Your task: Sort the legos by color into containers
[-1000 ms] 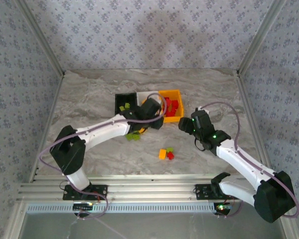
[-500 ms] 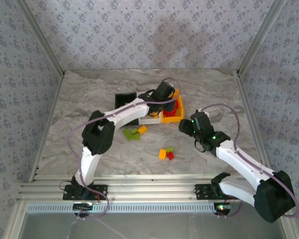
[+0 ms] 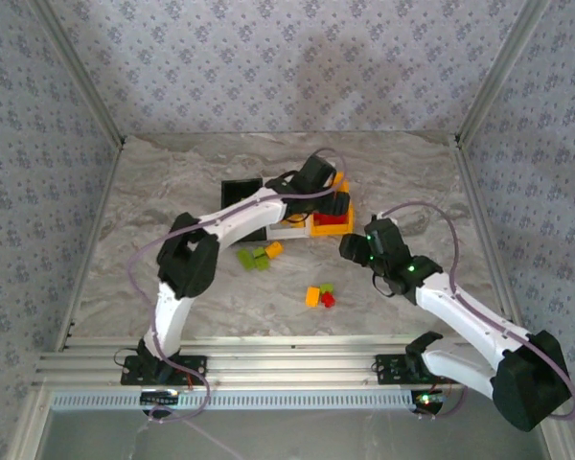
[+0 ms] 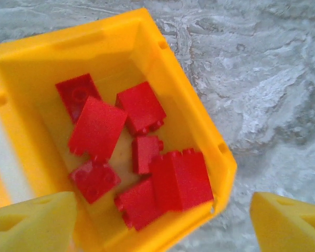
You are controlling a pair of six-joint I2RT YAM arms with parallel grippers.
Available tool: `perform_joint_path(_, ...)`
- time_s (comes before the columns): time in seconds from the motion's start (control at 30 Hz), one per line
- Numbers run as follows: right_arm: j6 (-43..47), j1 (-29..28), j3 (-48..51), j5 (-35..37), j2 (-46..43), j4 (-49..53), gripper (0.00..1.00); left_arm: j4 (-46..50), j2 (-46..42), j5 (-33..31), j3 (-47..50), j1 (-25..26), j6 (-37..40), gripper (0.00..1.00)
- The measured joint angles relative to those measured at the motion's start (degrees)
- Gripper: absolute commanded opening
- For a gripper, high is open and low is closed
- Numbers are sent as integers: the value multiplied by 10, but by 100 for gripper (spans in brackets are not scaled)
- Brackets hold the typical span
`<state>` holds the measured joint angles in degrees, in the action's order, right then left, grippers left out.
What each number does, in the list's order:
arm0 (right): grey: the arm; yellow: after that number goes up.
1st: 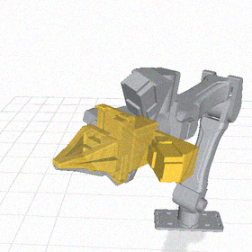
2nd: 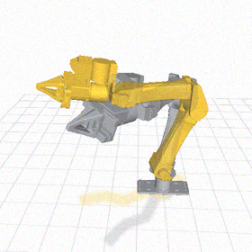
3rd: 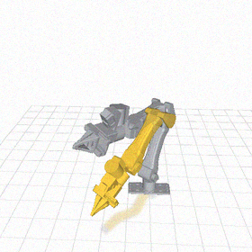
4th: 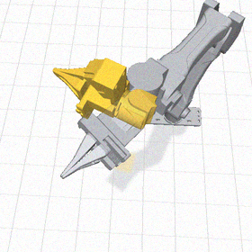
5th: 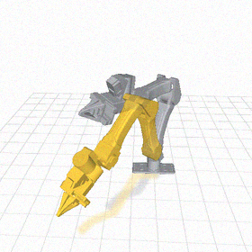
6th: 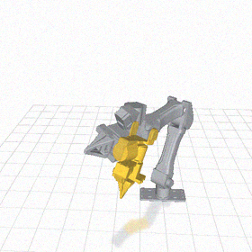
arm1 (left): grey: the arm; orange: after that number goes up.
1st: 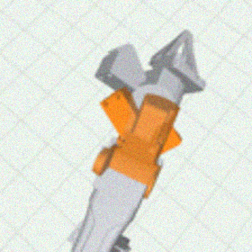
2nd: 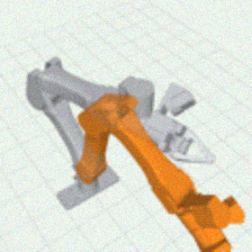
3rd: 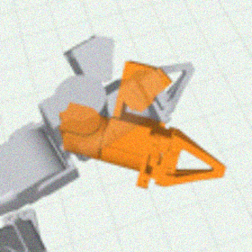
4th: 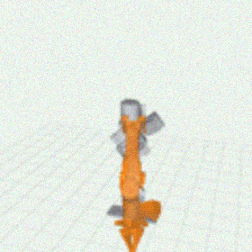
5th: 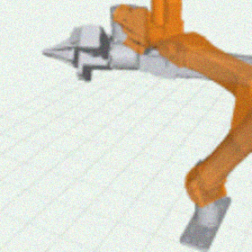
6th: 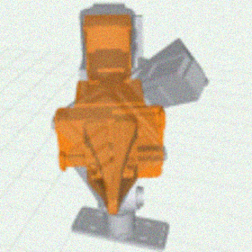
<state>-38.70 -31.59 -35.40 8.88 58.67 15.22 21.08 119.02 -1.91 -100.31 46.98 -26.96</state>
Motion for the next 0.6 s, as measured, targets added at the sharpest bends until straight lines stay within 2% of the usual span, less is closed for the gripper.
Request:
perform_joint_path(0.07, 2, -17, 0, -9, 3, 0, 76, -17, -61, 7, 67, 0, -6, 99)
perform_joint_path(0.1, 3, -30, 0, -12, 7, 1, 76, -30, -96, 9, 101, 0, -11, 100)
perform_joint_path(0.37, 11, -167, 0, -38, 59, 19, 76, -107, -381, 6, 372, 11, -51, 99)
perform_joint_path(0.6, 11, -273, -1, -56, 87, 44, 75, -76, -529, -32, 540, 19, -83, 100)
